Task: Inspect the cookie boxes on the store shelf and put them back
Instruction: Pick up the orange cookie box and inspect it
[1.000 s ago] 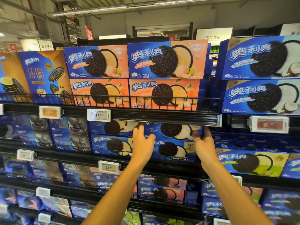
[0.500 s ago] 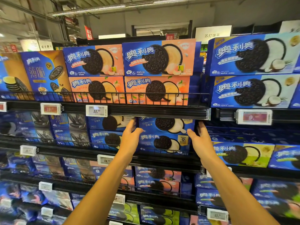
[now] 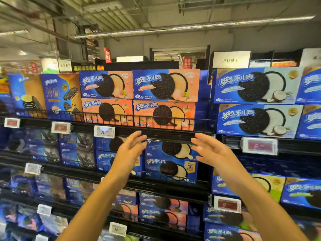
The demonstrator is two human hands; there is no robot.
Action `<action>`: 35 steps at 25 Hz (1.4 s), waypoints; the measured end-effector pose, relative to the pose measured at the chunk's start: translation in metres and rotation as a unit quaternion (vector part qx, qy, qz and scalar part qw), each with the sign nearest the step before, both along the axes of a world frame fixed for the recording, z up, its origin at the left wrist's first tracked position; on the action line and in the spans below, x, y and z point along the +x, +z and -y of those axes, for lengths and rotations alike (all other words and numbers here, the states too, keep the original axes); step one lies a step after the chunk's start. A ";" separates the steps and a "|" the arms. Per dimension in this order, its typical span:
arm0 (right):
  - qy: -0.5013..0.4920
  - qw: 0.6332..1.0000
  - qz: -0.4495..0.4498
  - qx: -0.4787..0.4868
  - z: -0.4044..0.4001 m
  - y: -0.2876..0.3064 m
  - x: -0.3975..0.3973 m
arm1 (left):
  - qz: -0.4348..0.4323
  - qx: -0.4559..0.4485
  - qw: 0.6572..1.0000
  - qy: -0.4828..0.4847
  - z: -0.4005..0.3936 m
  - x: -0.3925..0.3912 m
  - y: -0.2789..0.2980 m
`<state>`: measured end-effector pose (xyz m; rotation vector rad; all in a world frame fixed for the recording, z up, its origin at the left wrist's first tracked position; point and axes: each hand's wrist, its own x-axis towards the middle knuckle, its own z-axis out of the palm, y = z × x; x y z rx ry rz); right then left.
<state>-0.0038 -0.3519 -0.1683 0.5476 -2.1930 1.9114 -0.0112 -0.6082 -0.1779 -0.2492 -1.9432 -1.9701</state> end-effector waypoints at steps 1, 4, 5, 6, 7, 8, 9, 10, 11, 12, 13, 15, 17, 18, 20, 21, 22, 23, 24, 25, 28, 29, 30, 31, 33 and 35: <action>-0.001 0.999 -0.039 -0.016 0.001 0.018 0.001 | -0.032 0.013 0.999 0.003 0.002 -0.001 0.018; -0.029 0.987 -0.130 -0.085 0.008 0.066 -0.009 | -0.114 0.065 0.991 0.012 0.010 -0.011 0.075; -0.042 0.983 -0.140 -0.112 0.010 0.079 -0.016 | -0.126 0.080 0.989 0.017 0.012 -0.016 0.090; -0.052 0.979 -0.142 -0.139 0.014 0.091 -0.024 | -0.136 0.096 0.986 0.024 0.015 -0.023 0.105; -0.058 0.976 -0.134 -0.164 0.018 0.102 -0.031 | -0.143 0.115 0.983 0.029 0.017 -0.029 0.116; -0.062 0.973 -0.124 -0.184 0.022 0.111 -0.037 | -0.146 0.135 0.980 0.030 0.020 -0.037 0.125; -0.067 0.972 -0.112 -0.197 0.026 0.117 -0.043 | -0.143 0.152 0.978 0.027 0.022 -0.044 0.133; -0.073 0.971 -0.098 -0.206 0.032 0.123 -0.048 | -0.133 0.163 0.977 0.021 0.023 -0.049 0.139; -0.078 0.969 -0.089 -0.216 0.037 0.127 -0.053 | -0.120 0.166 0.979 0.014 0.024 -0.054 0.143; -0.080 0.966 -0.083 -0.230 0.042 0.129 -0.058 | -0.111 0.168 0.980 0.003 0.024 -0.058 0.146; -0.082 0.963 -0.075 -0.244 0.045 0.130 -0.061 | -0.105 0.170 0.980 -0.009 0.024 -0.061 0.146; -0.088 0.961 -0.062 -0.254 0.050 0.132 -0.065 | -0.095 0.178 0.979 -0.034 0.023 -0.067 0.146; -0.090 0.959 -0.061 -0.262 0.055 0.134 -0.067 | -0.091 0.188 0.977 -0.049 0.025 -0.071 0.147; -0.087 0.958 -0.068 -0.265 0.057 0.135 -0.068 | -0.093 0.192 0.976 -0.052 0.027 -0.072 0.148; -0.081 0.954 -0.076 -0.279 0.058 0.135 -0.070 | -0.104 0.182 0.976 -0.054 0.031 -0.073 0.149; -0.084 0.952 -0.078 -0.285 0.059 0.135 -0.070 | -0.116 0.174 0.976 -0.057 0.032 -0.074 0.149; -0.091 0.951 -0.081 -0.283 0.061 0.137 -0.069 | -0.127 0.172 0.975 -0.064 0.033 -0.075 0.149; -0.103 0.953 -0.089 -0.272 0.063 0.137 -0.067 | -0.137 0.173 0.972 -0.076 0.035 -0.074 0.149; -0.118 0.954 -0.102 -0.256 0.065 0.138 -0.066 | -0.149 0.175 0.969 -0.087 0.036 -0.073 0.150; -0.134 0.952 -0.119 -0.248 0.067 0.138 -0.065 | -0.161 0.170 0.968 -0.092 0.038 -0.073 0.150; -0.157 0.940 -0.156 -0.261 0.073 0.135 -0.060 | -0.177 0.172 0.961 -0.124 0.045 -0.072 0.148; -0.156 0.937 -0.167 -0.265 0.075 0.133 -0.057 | -0.172 0.183 0.958 -0.137 0.048 -0.071 0.148; -0.152 0.935 -0.177 -0.267 0.078 0.132 -0.054 | -0.171 0.186 0.956 -0.147 0.052 -0.070 0.147; -0.147 0.934 -0.186 -0.268 0.081 0.132 -0.050 | -0.173 0.183 0.956 -0.153 0.056 -0.069 0.147; -0.135 0.930 -0.203 -0.275 0.089 0.132 -0.040 | -0.190 0.173 0.953 -0.160 0.065 -0.066 0.144; -0.122 0.920 -0.229 -0.293 0.095 0.132 -0.032 | -0.211 0.173 0.947 -0.171 0.075 -0.062 0.140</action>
